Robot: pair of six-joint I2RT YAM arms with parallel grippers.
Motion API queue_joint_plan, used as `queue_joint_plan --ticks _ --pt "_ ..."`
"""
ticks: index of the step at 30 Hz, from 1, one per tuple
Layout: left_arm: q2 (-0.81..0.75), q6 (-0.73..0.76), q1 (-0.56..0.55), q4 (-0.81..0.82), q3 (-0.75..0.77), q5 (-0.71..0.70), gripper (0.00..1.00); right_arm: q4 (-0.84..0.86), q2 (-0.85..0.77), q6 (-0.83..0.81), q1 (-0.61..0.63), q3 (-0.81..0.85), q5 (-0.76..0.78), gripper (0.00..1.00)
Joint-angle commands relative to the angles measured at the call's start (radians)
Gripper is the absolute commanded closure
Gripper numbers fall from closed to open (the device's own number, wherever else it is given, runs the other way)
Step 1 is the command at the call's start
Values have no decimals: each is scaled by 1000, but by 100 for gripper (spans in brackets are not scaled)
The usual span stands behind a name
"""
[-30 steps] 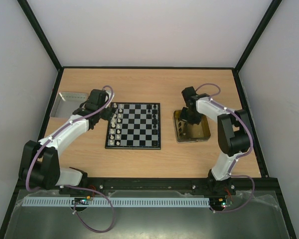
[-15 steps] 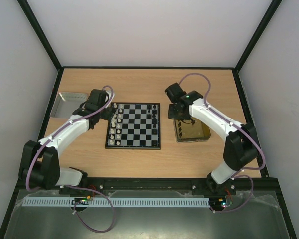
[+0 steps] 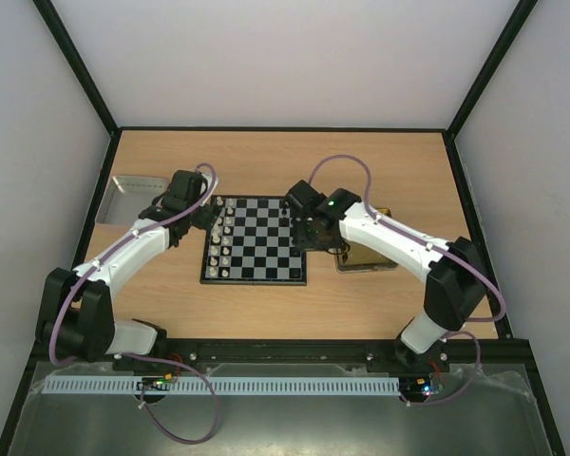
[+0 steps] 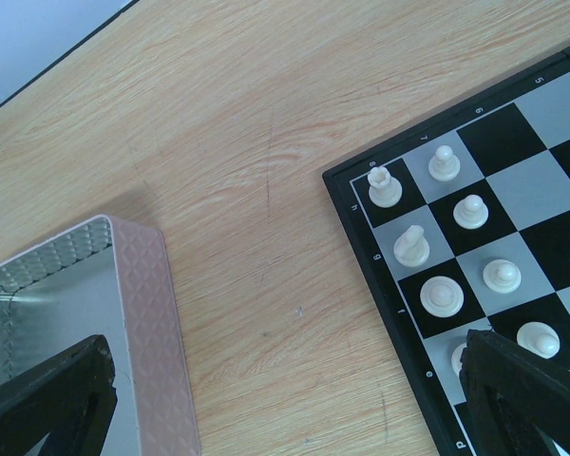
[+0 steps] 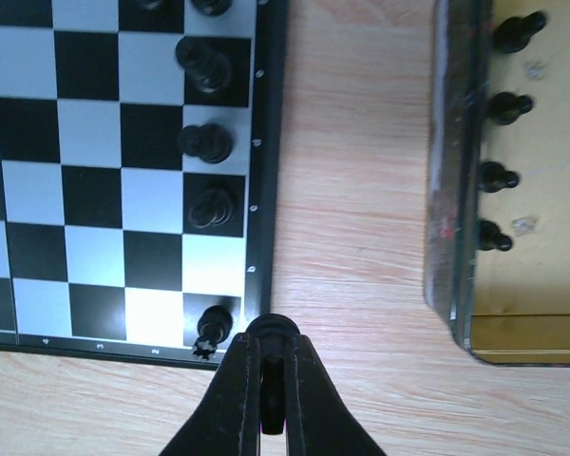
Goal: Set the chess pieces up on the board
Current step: Place the chess piece on the chessboard.
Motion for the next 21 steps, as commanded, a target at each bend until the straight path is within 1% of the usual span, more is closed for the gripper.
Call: queue_joint_plan --ticks 1,21 --pt "-9 3 -6 -11 1 -5 1 14 39 38 32 8 -26 98" --pt "-8 4 -8 -9 -4 -1 1 124 162 28 54 -18 -87 98"
